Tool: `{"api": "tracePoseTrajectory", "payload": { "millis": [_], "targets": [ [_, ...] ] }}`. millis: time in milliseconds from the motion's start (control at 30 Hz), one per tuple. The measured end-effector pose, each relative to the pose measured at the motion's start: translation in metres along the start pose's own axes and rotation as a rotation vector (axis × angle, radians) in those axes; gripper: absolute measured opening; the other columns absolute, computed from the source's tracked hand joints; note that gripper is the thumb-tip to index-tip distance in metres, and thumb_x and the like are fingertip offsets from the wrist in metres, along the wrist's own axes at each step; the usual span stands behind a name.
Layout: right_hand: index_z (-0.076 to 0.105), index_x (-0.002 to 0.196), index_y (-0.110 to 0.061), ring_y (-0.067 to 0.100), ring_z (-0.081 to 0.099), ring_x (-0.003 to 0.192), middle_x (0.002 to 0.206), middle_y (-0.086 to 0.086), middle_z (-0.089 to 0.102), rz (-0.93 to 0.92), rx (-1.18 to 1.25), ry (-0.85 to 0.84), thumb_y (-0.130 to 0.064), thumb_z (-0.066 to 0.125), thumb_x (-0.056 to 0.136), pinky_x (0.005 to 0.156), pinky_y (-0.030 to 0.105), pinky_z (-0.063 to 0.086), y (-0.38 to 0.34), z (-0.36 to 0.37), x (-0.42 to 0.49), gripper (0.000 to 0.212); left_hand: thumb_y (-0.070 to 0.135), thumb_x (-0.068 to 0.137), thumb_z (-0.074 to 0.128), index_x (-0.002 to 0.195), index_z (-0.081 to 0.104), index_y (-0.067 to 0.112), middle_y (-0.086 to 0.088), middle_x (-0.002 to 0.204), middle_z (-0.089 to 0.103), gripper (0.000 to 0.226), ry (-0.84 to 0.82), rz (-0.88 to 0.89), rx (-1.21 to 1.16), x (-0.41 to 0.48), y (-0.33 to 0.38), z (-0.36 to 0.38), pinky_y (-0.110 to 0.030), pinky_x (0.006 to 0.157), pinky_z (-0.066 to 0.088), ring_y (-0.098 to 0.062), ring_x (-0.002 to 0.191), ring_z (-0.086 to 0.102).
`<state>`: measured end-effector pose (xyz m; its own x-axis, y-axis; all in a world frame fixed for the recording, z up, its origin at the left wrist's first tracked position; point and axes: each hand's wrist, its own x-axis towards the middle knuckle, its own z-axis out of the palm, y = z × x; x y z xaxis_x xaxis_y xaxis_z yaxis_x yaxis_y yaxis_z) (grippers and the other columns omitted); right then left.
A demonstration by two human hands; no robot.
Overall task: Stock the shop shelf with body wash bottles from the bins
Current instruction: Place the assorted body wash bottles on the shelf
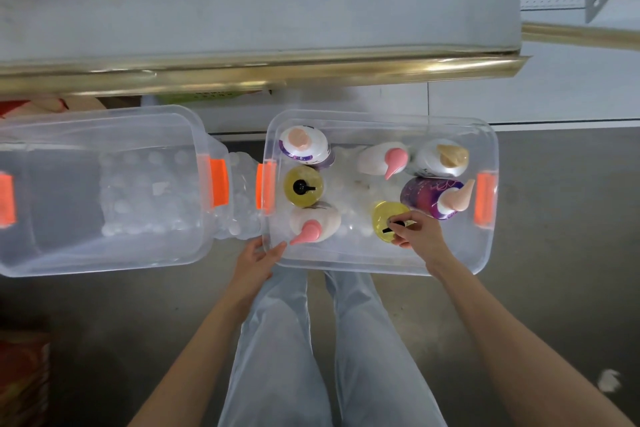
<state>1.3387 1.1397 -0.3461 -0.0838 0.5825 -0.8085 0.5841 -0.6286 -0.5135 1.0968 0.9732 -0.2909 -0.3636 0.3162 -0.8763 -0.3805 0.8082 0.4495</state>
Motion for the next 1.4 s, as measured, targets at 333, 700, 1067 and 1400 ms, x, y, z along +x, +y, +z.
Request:
{"api": "tracePoseTrajectory", "payload": {
  "millis": [333, 700, 1067, 1400],
  "targets": [
    [0.069, 0.082, -0.005, 0.016, 0.06, 0.046, 0.058, 0.01, 0.065, -0.149, 0.147, -0.018, 0.0, 0.071, 0.08, 0.051, 0.022, 0.051, -0.089, -0.01, -0.104, 0.006, 0.018, 0.088, 0.066, 0.122, 0.053, 0.015, 0.0, 0.124, 0.056, 0.036, 0.013, 0.384, 0.09, -0.048, 0.074, 0.003, -0.024, 0.094, 0.041, -0.019, 0.118, 0.053],
    [0.067, 0.075, -0.002, 0.018, 0.057, 0.041, 0.058, 0.016, 0.064, -0.467, 0.288, -0.04, 0.002, 0.071, 0.079, 0.045, 0.023, 0.049, -0.286, -0.056, -0.269, 0.006, 0.076, 0.054, 0.068, 0.118, 0.05, 0.042, 0.013, 0.126, 0.055, 0.074, -0.428, 0.782, 0.188, -0.147, 0.226, 0.001, -0.03, 0.105, 0.04, -0.008, 0.125, 0.049],
    [0.064, 0.086, -0.002, 0.009, 0.042, 0.044, 0.055, 0.003, 0.053, -0.771, 0.231, -0.175, -0.002, 0.063, 0.085, 0.044, 0.016, 0.035, -0.485, -0.082, -0.382, 0.001, 0.046, 0.067, 0.076, 0.122, 0.051, 0.03, 0.011, 0.123, 0.061, 0.062, -0.407, 1.27, 0.152, -0.213, 0.387, -0.04, -0.035, 0.101, 0.046, -0.011, 0.118, 0.057],
    [0.065, 0.084, -0.008, 0.006, 0.044, 0.047, 0.057, 0.0, 0.053, -0.791, 0.198, -0.274, -0.003, 0.064, 0.087, 0.043, 0.015, 0.039, -0.593, -0.055, -0.372, 0.005, 0.057, 0.052, 0.078, 0.127, 0.049, 0.022, 0.007, 0.117, 0.063, 0.088, -0.084, 1.375, 0.077, -0.213, 0.468, -0.074, -0.034, 0.092, 0.052, -0.009, 0.107, 0.06]
  ]
}}
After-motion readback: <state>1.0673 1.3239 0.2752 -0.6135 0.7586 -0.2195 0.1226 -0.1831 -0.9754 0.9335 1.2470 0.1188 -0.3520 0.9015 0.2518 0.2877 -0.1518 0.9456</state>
